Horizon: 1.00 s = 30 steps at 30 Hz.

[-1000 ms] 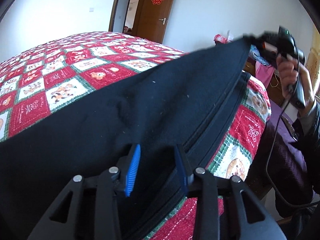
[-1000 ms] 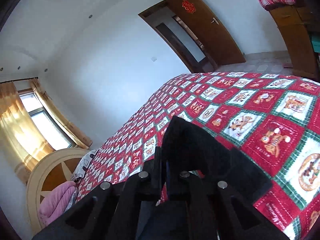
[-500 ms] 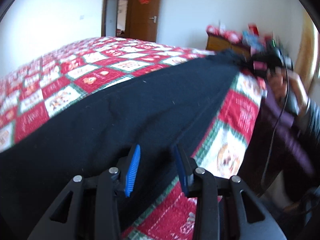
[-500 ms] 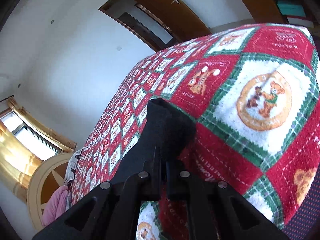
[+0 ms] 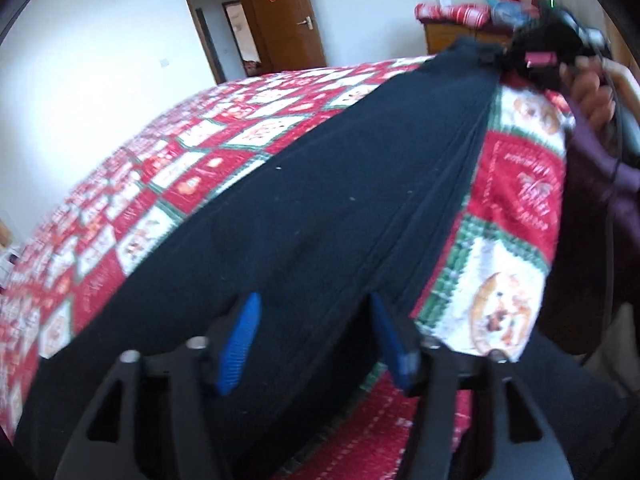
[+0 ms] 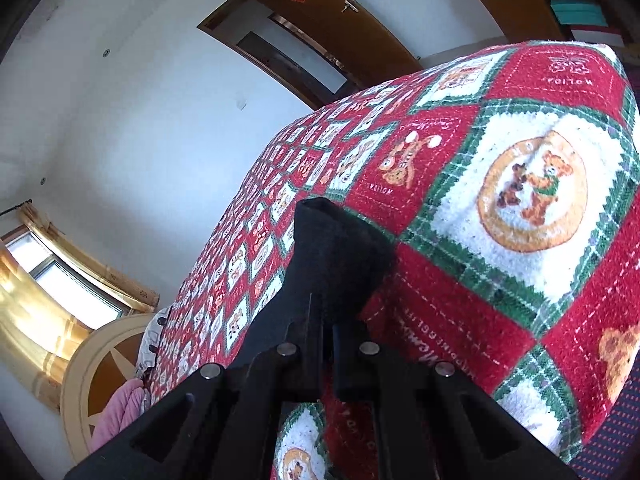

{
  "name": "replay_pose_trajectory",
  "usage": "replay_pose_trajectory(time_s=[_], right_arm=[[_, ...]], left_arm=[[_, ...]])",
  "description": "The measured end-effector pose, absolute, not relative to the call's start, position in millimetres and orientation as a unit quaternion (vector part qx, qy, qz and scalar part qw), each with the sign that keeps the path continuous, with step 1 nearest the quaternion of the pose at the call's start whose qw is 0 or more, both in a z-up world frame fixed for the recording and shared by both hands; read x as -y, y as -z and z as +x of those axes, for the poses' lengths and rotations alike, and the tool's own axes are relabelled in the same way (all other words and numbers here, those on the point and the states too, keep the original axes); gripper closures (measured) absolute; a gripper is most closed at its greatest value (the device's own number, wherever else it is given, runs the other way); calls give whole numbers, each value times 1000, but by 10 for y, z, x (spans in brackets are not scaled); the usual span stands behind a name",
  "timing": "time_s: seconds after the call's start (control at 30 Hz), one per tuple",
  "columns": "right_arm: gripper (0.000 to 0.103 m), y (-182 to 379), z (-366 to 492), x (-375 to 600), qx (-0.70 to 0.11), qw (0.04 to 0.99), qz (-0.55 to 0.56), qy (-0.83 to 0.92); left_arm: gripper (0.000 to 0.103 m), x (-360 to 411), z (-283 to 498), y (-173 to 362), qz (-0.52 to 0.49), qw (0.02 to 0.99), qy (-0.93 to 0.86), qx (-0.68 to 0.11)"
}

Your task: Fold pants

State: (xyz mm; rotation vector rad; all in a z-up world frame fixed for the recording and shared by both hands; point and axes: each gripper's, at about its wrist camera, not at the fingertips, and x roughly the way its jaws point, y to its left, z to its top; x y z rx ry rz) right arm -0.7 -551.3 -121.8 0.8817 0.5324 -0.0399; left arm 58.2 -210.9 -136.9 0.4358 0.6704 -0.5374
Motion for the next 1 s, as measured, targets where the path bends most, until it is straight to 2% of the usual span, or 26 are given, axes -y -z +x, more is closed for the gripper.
replay_pose_trajectory(time_s=[0.1, 0.2, 0.23, 0.27, 0.37, 0.53, 0.77, 0.83, 1.0], right_arm=[[100, 1202, -20, 5498, -255, 872, 417, 21], [100, 1186, -24, 5480, -255, 874, 414, 23], [100, 1183, -22, 5481, -255, 874, 414, 23], [100, 1174, -22, 5481, -254, 874, 413, 22], [100, 1135, -14, 5444, -251, 882, 398, 22], [100, 1021, 8, 5354, -237, 898, 370, 6], [100, 703, -73, 5259, -165, 920, 350, -69], [100, 756, -77, 5323, -179, 916, 356, -49], [101, 1309, -121, 5733, -235, 868, 437, 4]], left_arm=[[44, 1940, 686, 1360, 146, 886, 271, -347], [70, 1945, 647, 1334, 159, 883, 275, -344], [85, 1939, 629, 1326, 157, 883, 280, -344], [90, 1924, 603, 1322, 158, 883, 281, -342], [95, 1889, 533, 1322, 157, 879, 291, -343], [96, 1807, 468, 1244, 148, 881, 300, -336], [96, 1765, 432, 1257, 132, 874, 313, -347], [96, 1774, 426, 1273, 135, 873, 314, -348], [96, 1781, 454, 1337, 120, 870, 325, -351]])
